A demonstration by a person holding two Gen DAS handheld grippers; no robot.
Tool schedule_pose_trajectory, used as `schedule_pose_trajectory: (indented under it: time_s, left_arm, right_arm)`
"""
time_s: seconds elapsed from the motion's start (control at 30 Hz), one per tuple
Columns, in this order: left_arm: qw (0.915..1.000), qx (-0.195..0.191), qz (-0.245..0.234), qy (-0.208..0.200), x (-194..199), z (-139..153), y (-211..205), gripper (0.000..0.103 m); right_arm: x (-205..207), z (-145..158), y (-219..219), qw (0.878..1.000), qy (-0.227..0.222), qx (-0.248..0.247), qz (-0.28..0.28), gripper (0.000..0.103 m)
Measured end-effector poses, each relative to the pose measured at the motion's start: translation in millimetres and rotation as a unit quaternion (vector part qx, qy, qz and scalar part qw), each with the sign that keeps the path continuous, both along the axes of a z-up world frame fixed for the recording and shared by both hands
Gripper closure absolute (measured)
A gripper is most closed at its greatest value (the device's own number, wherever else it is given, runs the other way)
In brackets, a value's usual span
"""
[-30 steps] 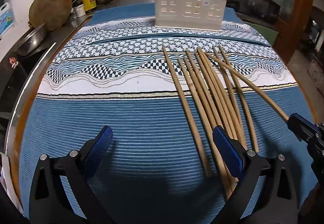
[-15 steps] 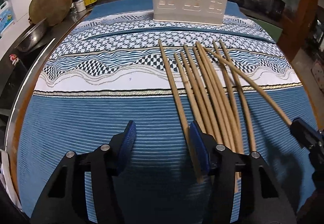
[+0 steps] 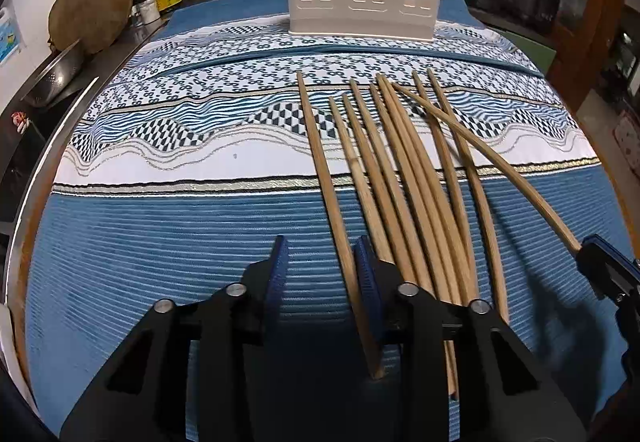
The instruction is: Organize utensils
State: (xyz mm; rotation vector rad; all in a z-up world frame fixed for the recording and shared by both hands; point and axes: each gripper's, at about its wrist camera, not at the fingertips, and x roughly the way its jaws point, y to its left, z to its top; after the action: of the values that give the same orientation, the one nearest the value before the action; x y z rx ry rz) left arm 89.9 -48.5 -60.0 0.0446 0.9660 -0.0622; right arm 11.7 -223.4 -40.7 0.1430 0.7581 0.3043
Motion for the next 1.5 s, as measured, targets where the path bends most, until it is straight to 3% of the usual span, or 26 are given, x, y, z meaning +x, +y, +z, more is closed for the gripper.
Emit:
schedule_pose_trajectory:
  time_s: [0.4,0.63,0.93,1.5]
  left_arm:
    - [0.9999,0.009,-0.007,-0.006,-0.2,0.7,1.4,0.08]
    - [0.9994,-0.027,-0.021,-0.003,-4.6,2.0,5.2,0.093]
    - [0.9989,0.005,-0.047,-0.001,-5.7,0.3,-2.4,0.093]
    - [0.9977,-0.05,-0.041,0.018,1.4,1.3,15.5,0.095]
  right_arm:
    - [0.7,1.3,-2.1,1.0,-0.002,0.002,-0.004,0.096]
    - [-3.2,6.8,-5.7,1.0,-0.011,0.003,-0.007,0.096]
    - [-6.8,6.9,-6.2,1.0,-0.013,0.009,-0.007,0.096]
    - [-8.9,12.4,-7.1,1.0,-0.024,0.004,-0.007,0.096]
